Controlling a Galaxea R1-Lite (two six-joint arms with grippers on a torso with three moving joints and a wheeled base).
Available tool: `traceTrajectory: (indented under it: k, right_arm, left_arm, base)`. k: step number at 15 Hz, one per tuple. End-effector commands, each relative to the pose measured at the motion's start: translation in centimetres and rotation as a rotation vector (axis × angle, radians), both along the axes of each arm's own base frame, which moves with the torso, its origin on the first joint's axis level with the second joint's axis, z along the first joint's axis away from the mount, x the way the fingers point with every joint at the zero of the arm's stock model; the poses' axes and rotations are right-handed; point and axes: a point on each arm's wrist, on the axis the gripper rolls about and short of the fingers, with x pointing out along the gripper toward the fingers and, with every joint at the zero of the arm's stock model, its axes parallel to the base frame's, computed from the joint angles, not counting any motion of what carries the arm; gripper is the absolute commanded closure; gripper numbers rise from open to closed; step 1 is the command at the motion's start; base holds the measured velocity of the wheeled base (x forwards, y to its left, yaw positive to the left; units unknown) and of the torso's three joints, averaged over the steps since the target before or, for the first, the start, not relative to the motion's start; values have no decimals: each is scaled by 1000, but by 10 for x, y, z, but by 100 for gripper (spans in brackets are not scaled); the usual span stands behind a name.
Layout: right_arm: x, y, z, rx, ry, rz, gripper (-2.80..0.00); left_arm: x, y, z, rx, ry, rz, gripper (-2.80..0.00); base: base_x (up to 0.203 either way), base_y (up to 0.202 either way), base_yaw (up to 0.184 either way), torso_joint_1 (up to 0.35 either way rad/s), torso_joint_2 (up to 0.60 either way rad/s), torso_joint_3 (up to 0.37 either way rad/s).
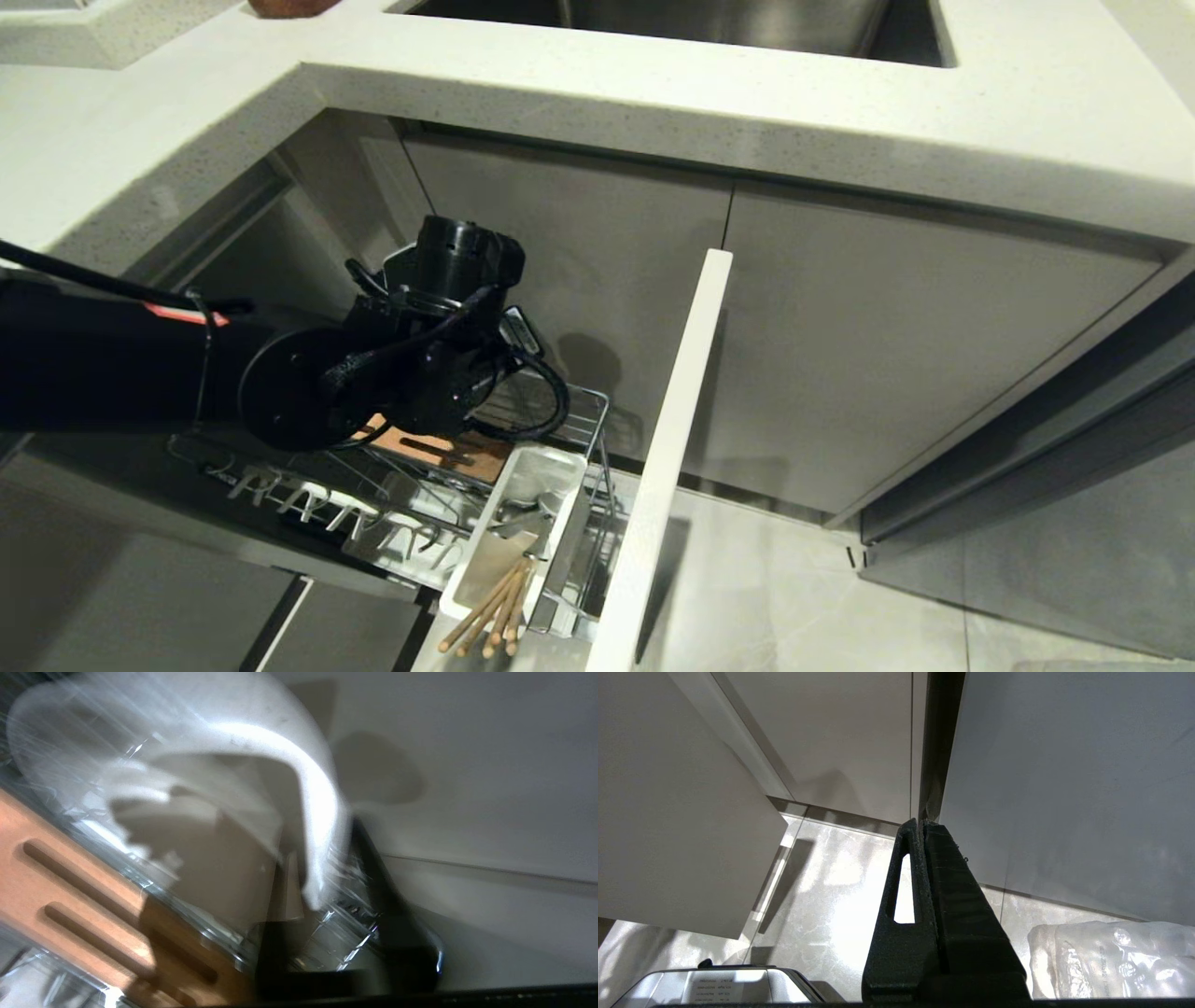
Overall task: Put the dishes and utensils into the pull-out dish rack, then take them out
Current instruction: Take the bowl out of the cupboard
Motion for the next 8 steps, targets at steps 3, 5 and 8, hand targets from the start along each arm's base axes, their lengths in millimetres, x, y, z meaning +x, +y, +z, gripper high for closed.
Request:
traceTrajectory:
  k: [3, 5, 8]
  right_arm:
    - [0, 0, -1, 0, 2, 1, 0]
    - [0, 0, -1, 0, 3, 1, 0]
    - [0, 0, -1, 0, 2, 1, 0]
  left_arm:
    - [-7, 4, 11, -29, -17, -18, 0]
    - [-10, 6, 16, -36, -29, -19, 0]
    - [-17, 10, 29, -55, -65, -19, 0]
  base:
    - [0, 0, 0, 0, 0, 0]
    - [0, 0, 0, 0, 0, 0]
    - [0, 0, 0, 0, 0, 0]
